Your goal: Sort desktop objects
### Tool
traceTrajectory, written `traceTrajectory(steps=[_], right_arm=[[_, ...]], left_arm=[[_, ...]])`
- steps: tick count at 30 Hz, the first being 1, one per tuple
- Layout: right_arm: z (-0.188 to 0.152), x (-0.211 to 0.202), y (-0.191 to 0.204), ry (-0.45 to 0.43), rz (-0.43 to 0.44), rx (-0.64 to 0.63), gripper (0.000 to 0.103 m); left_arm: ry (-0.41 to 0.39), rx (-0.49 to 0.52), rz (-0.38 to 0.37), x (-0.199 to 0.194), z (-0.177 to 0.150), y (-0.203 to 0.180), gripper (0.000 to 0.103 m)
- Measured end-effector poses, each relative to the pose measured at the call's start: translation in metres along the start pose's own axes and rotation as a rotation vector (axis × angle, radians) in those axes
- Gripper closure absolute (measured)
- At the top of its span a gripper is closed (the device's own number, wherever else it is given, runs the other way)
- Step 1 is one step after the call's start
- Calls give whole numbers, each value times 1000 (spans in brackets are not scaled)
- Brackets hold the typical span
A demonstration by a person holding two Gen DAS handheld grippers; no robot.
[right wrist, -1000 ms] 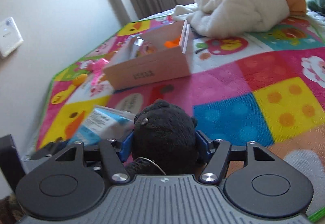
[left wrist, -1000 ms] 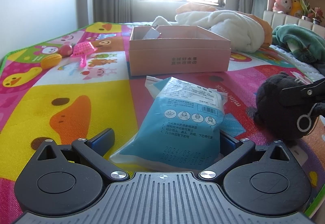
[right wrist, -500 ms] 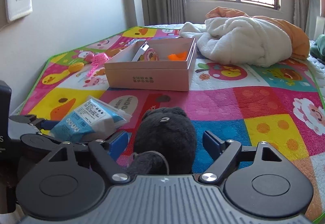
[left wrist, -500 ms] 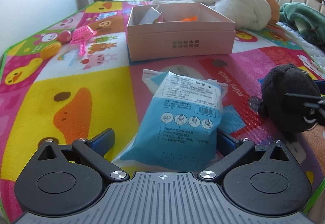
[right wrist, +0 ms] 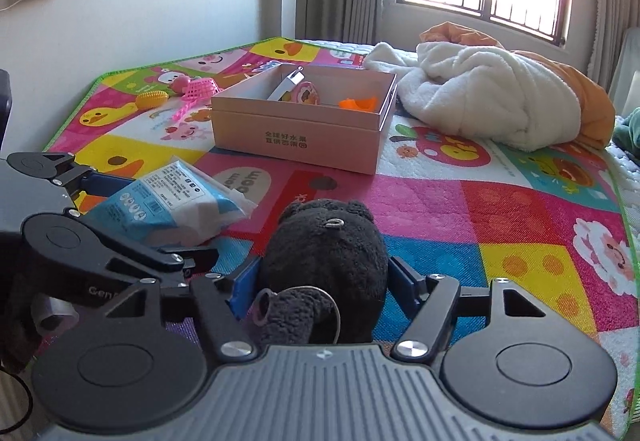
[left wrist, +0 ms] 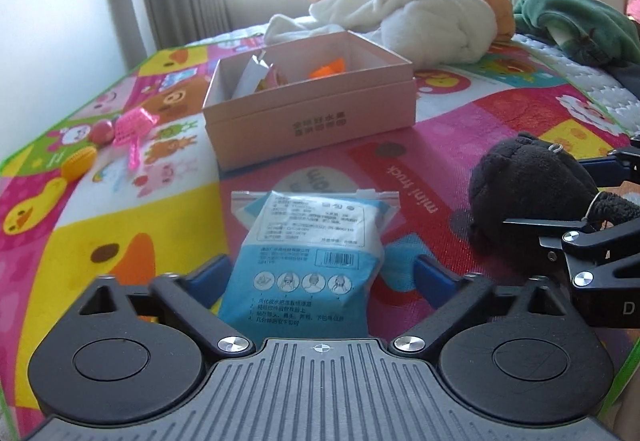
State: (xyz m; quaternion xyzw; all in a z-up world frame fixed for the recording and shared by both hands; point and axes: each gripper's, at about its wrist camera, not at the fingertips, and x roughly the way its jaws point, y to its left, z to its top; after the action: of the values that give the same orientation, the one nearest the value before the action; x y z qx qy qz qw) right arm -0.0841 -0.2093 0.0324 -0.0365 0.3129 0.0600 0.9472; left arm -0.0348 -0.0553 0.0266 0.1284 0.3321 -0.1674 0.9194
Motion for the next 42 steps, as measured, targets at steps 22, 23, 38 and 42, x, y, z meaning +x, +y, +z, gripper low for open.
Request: traceTrajectory(steps=[22, 23, 38, 42], right_arm=[[60, -73, -21, 24, 124, 28, 40], [67, -73, -23, 18, 137, 40, 40], [242, 13, -89, -245, 176, 300, 31], [250, 49, -102, -172, 233, 401, 31]], left_arm=[[-76, 86, -119, -92, 26, 18, 39], [-89, 71, -121, -89, 35, 22, 39], [-345, 27, -66, 15, 184, 55, 11], [-272, -73, -82, 9, 139, 78, 2]])
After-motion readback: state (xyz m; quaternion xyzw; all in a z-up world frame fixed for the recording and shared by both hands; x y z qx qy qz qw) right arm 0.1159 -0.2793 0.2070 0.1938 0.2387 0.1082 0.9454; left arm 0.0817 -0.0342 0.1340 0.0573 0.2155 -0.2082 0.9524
